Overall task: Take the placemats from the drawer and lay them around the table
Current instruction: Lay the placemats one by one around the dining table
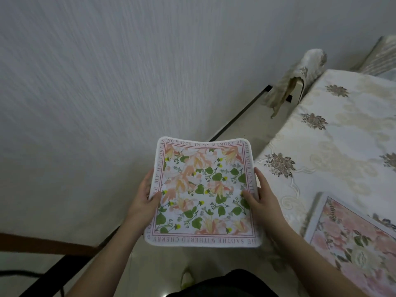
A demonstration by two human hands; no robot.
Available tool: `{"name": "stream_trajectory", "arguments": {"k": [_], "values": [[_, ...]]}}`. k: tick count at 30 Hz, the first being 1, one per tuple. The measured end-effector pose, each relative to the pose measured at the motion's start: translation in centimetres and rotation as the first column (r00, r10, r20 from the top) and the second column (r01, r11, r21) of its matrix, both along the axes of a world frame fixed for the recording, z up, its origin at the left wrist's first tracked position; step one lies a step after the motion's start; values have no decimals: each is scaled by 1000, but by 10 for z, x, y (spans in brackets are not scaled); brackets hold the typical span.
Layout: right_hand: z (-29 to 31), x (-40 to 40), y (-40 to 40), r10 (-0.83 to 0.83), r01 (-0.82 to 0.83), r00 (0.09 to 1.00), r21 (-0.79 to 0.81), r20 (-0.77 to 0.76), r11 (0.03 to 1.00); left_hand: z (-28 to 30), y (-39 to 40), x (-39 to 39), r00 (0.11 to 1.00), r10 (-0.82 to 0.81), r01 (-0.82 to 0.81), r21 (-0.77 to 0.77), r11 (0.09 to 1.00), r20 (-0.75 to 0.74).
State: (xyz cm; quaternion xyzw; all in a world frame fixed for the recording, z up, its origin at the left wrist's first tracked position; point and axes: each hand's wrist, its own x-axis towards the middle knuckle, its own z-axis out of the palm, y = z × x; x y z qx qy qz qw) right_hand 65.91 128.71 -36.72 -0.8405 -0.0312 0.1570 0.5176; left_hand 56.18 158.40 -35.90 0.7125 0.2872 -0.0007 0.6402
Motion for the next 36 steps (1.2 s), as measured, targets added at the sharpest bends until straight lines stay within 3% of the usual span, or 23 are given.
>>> {"name": "stream_trajectory", "arguments": {"k": [7, 15, 23, 36], "values": [[-6, 41, 4, -84, 85, 996, 40, -17, 996, -1, 9, 59, 999, -39, 40, -50, 998, 22], [-15, 121, -5, -168, 170, 985, 38, -49, 985, 3, -1, 159, 982, -188, 186, 52, 981, 28], [-19, 178, -1, -211, 214, 976, 81, -46, 973, -10, 9, 224, 981, -191, 188, 75, 979, 32], [-17, 270, 80, -377, 376, 926, 35, 13, 926, -34, 89, 371, 905, -416, 400, 149, 904, 92]]}}
